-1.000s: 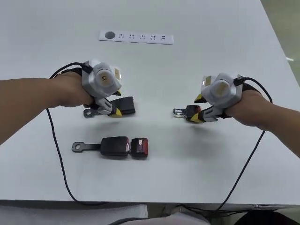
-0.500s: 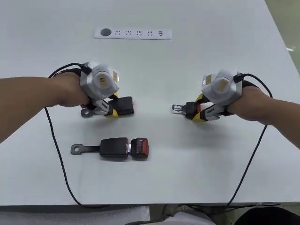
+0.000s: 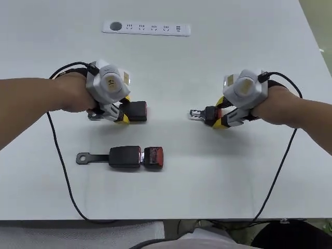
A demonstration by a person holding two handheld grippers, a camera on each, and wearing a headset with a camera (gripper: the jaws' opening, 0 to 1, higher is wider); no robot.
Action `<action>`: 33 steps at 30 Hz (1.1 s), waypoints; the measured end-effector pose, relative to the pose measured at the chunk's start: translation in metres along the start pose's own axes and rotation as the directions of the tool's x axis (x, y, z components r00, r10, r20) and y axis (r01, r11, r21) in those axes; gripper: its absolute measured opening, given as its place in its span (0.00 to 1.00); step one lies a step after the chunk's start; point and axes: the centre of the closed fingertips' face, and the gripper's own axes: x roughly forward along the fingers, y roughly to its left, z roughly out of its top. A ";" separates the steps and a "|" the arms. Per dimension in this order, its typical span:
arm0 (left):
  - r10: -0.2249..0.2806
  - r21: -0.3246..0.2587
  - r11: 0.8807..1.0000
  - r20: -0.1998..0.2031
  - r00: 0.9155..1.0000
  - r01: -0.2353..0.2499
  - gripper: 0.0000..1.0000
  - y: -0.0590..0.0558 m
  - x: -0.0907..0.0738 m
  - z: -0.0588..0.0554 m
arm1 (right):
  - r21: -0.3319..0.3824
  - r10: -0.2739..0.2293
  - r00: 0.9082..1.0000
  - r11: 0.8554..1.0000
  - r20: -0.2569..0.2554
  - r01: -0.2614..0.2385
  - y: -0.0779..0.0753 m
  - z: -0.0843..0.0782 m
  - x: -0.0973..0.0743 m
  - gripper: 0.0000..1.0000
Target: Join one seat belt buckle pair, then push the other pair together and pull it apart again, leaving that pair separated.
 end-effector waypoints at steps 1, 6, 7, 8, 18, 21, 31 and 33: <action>-0.001 -0.004 1.000 0.003 1.000 0.001 0.33 0.000 0.000 0.000 | 0.003 0.000 1.000 1.000 0.000 0.000 0.000 0.000 0.000 0.34; -0.005 -0.005 1.000 0.002 1.000 0.005 0.33 0.000 0.000 0.000 | -0.004 -0.002 1.000 1.000 -0.014 0.002 0.000 0.001 0.000 0.34; -0.006 -0.002 1.000 -0.001 1.000 0.006 0.33 0.000 0.000 0.000 | -0.007 -0.004 1.000 1.000 -0.016 0.004 0.000 0.001 0.000 0.34; -0.006 -0.002 1.000 -0.003 1.000 0.006 0.33 -0.001 0.001 0.000 | -0.014 -0.008 1.000 1.000 -0.017 0.007 0.001 0.003 0.001 0.35; -0.009 0.002 1.000 -0.004 1.000 0.009 0.33 0.000 0.001 -0.001 | -0.048 -0.012 1.000 0.999 0.020 0.013 0.007 0.039 0.016 0.35; -0.008 0.002 1.000 -0.004 1.000 0.008 0.33 0.000 0.001 -0.001 | -0.056 -0.004 0.999 0.998 0.042 0.006 0.011 0.058 0.025 0.35; -0.004 -0.001 1.000 -0.009 1.000 0.004 0.33 -0.001 0.001 0.000 | -0.062 0.003 0.996 0.998 0.090 0.003 0.013 0.105 0.045 0.35; -0.003 -0.002 1.000 -0.011 1.000 0.003 0.33 -0.001 0.001 -0.001 | -0.075 0.008 0.996 0.997 0.091 -0.001 0.014 0.111 0.048 0.35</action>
